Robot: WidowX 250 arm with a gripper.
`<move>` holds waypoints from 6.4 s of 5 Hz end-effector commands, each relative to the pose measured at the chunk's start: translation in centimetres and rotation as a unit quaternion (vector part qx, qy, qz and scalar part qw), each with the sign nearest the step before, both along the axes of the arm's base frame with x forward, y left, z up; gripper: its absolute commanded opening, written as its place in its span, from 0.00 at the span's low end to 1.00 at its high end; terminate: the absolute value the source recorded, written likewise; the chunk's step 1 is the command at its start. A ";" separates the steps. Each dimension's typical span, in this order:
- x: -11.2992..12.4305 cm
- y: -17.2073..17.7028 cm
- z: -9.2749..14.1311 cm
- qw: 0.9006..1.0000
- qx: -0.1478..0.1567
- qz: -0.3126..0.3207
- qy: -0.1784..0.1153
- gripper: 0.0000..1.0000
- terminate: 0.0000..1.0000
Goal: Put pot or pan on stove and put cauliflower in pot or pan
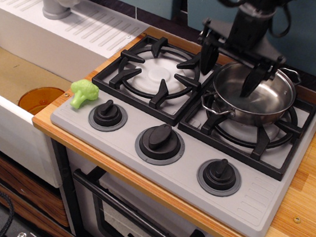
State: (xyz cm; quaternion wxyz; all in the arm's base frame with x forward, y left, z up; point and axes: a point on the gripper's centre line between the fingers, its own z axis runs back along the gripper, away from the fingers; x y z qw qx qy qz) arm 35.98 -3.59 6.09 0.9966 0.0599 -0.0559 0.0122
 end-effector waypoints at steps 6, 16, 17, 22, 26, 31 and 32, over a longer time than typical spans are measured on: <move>0.9 -2.6 -0.6 0.996 -0.063 0.040 -0.049 0.00 0.00; 1.8 10.9 3.2 1.000 -0.021 -0.004 0.002 0.00 0.00; 1.2 12.5 3.0 1.000 -0.017 -0.006 0.004 0.00 0.00; 0.6 14.1 0.8 0.999 -0.042 -0.016 -0.004 1.00 0.00; 2.3 12.1 7.3 0.998 -0.036 -0.012 0.040 1.00 0.00; -0.4 13.5 8.1 0.999 0.002 -0.044 0.011 1.00 0.00; -2.5 14.6 8.1 0.998 0.026 -0.054 -0.024 1.00 0.00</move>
